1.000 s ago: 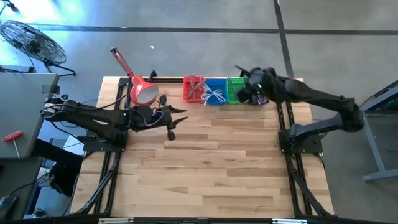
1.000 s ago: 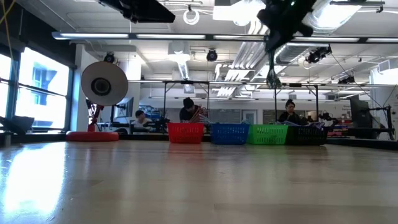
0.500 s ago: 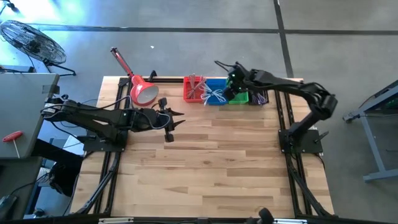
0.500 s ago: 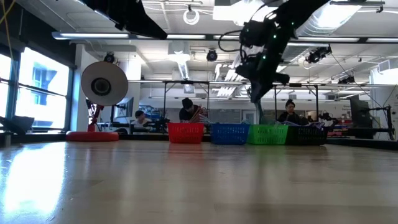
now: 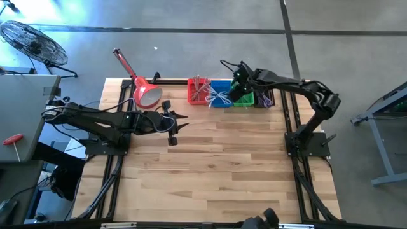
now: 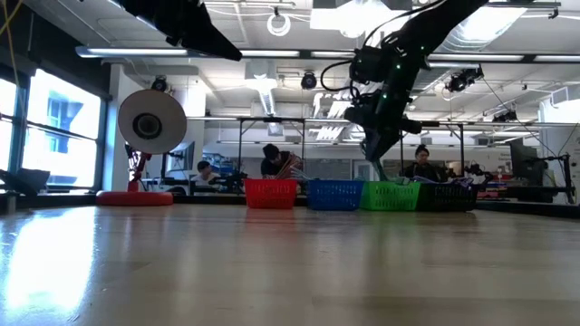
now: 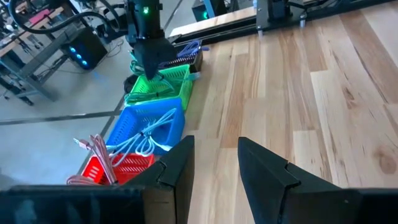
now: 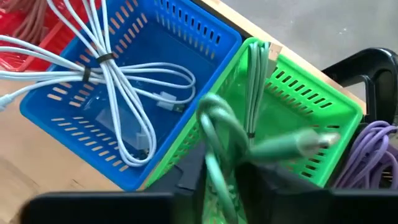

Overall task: Pick & Place USB Port
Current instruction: Put the green charger cable into the green bin, then return to Home Position

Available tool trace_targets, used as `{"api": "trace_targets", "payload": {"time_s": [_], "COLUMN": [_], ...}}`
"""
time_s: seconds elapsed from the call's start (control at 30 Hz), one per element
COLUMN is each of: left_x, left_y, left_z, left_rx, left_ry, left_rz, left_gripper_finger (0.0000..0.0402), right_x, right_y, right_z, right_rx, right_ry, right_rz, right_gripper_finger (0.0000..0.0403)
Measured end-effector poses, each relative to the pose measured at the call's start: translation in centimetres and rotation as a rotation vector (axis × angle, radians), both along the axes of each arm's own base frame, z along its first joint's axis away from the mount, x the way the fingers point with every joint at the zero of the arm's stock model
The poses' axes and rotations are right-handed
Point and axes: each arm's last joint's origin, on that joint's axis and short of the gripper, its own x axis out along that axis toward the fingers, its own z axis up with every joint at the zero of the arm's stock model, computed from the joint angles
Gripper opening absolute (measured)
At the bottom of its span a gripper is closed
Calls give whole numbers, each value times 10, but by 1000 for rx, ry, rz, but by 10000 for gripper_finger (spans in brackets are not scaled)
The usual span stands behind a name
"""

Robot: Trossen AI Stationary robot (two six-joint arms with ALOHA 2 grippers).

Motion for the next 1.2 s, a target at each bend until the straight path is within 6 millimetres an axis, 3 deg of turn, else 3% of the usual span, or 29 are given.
{"api": "trace_targets", "payload": {"time_s": [0.37, 0.5, 0.97, 1.1, 1.2], "left_x": [-1, -1, -2, -4, -10], "left_y": [0, 0, 0, 2, 5], "left_z": [-2, -2, -5, -3, 7], "left_rx": [2, 2, 2, 47, 175], "left_ry": [25, 27, 53, 54, 62], "left_rz": [0, -1, -1, 50, 139], "left_gripper_finger": [120, 120, 120, 120, 120], "right_x": [0, 0, -12, -14, -19], "right_y": [0, -2, -18, -11, 6], "right_z": [0, 1, 5, 25, 54], "right_rx": [-23, -45, -132, -204, -267], "right_ry": [19, 24, 67, 24, -57], "right_rz": [-15, 3, -17, 30, 94], "right_gripper_finger": [215, 254, 263, 263, 263]}}
